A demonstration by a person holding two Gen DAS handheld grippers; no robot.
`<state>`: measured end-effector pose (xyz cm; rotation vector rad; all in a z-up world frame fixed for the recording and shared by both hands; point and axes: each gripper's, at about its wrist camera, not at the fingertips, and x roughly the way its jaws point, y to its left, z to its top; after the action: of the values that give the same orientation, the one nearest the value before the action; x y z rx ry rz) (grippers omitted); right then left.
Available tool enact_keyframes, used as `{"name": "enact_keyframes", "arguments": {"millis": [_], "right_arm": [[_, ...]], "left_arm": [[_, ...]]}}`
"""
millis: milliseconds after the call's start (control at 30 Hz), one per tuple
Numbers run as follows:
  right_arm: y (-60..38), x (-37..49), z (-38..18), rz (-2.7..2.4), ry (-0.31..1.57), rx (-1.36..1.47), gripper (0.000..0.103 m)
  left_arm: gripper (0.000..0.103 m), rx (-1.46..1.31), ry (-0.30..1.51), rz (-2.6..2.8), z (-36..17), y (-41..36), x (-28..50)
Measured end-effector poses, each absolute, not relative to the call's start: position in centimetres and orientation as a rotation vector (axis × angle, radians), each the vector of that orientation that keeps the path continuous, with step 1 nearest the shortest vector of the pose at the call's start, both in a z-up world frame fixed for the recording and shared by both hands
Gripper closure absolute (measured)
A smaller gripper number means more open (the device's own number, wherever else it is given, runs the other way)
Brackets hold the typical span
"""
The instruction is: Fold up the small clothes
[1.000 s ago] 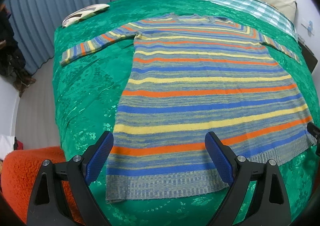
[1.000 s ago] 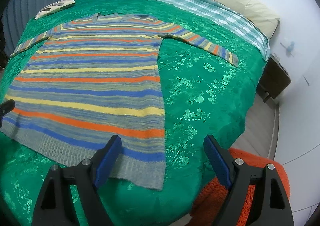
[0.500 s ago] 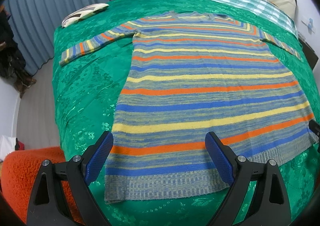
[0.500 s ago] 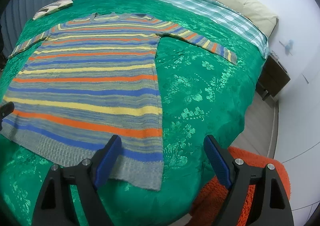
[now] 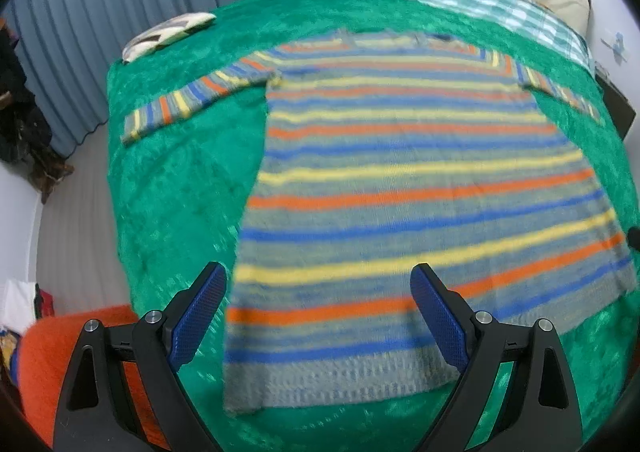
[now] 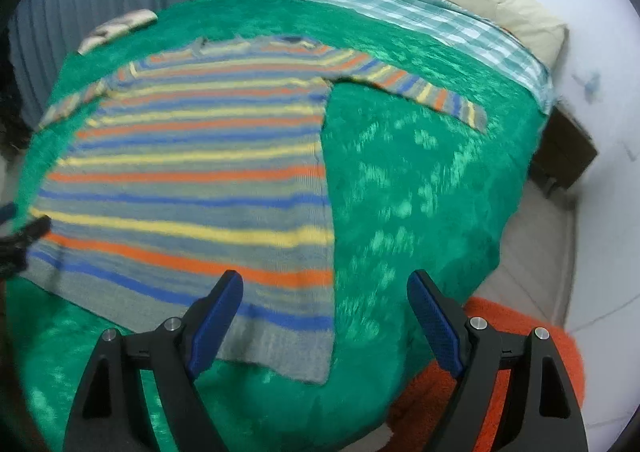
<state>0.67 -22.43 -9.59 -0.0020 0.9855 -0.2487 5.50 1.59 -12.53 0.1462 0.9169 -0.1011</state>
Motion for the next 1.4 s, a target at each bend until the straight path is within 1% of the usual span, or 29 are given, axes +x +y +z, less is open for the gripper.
{"name": "enact_keyframes", "arguments": {"millis": [67, 100, 167, 300, 400, 533, 600, 667, 733, 833, 933, 967, 1033, 1067, 1133, 1233, 1300, 1400], "right_arm": [[-24.3, 1.7, -8.0, -0.189, 0.968, 0.015, 0.016], [-25.5, 2.4, -7.4, -0.168, 0.962, 0.020, 0.016], [-28.6, 4.0, -6.4, -0.161, 0.956, 0.046, 0.016], [-37.8, 7.1, -4.7, -0.189, 0.903, 0.234, 0.016], [-45.8, 9.6, -4.5, -0.226, 0.858, 0.447, 0.016], [-54.0, 13.6, -7.3, -0.203, 0.854, 0.719, 0.017], [-56.3, 15.5, -9.1, -0.180, 0.869, 0.808, 0.023], [-57.8, 16.9, -10.8, -0.201, 0.874, 0.837, 0.029], [-58.5, 18.0, -12.3, -0.235, 0.898, 0.837, 0.032], [-59.1, 19.3, -14.0, -0.247, 0.934, 0.835, 0.032], [-59.0, 20.2, -14.6, -0.247, 0.945, 0.820, 0.033], [-59.1, 20.3, -14.7, -0.238, 0.948, 0.815, 0.050], [-58.4, 20.9, -15.0, -0.191, 0.999, 0.790, 0.097], [-58.0, 21.1, -14.9, -0.216, 1.026, 0.760, 0.100], [-57.1, 21.1, -13.1, -0.280, 1.006, 0.681, 0.100], [-53.2, 22.8, -8.3, -0.329, 0.982, 0.426, 0.100], [-49.1, 24.7, -4.9, -0.257, 0.951, 0.295, 0.100], [-43.3, 28.0, -2.2, -0.097, 0.948, 0.313, 0.100]], "left_arm": [[0.006, 0.111, 0.884, -0.115, -11.0, 1.8, 6.4], [0.005, 0.098, 0.869, -0.121, -10.5, 1.9, 6.8], [0.004, 0.088, 0.847, -0.124, -10.1, 1.9, 7.5], [0.004, 0.092, 0.847, -0.133, -12.1, 2.1, 7.7], [0.005, 0.119, 0.930, -0.142, -14.3, 1.6, 8.0], [0.005, 0.155, 0.899, -0.153, -14.5, 0.7, 8.1], [0.005, 0.185, 0.910, -0.138, -15.0, 0.5, 8.4], [0.005, 0.181, 0.936, -0.130, -15.5, 0.5, 8.7], [0.005, 0.165, 0.948, -0.126, -15.7, 0.7, 9.0], [0.005, 0.144, 0.975, -0.120, -16.3, 0.9, 9.5], [0.004, 0.136, 0.985, -0.116, -16.6, 0.9, 9.5], [0.004, 0.139, 0.984, -0.114, -16.7, 0.9, 9.5], [0.004, 0.145, 0.981, -0.112, -16.6, 0.7, 9.4], [0.004, 0.145, 0.979, -0.111, -16.6, 0.7, 9.4], [0.004, 0.136, 0.977, -0.111, -16.5, 0.9, 9.3], [0.004, 0.116, 0.976, -0.115, -16.3, 1.2, 9.1], [0.004, 0.110, 0.977, -0.122, -16.3, 1.4, 9.0], [0.004, 0.106, 0.971, -0.129, -16.1, 1.6, 8.9]]}}
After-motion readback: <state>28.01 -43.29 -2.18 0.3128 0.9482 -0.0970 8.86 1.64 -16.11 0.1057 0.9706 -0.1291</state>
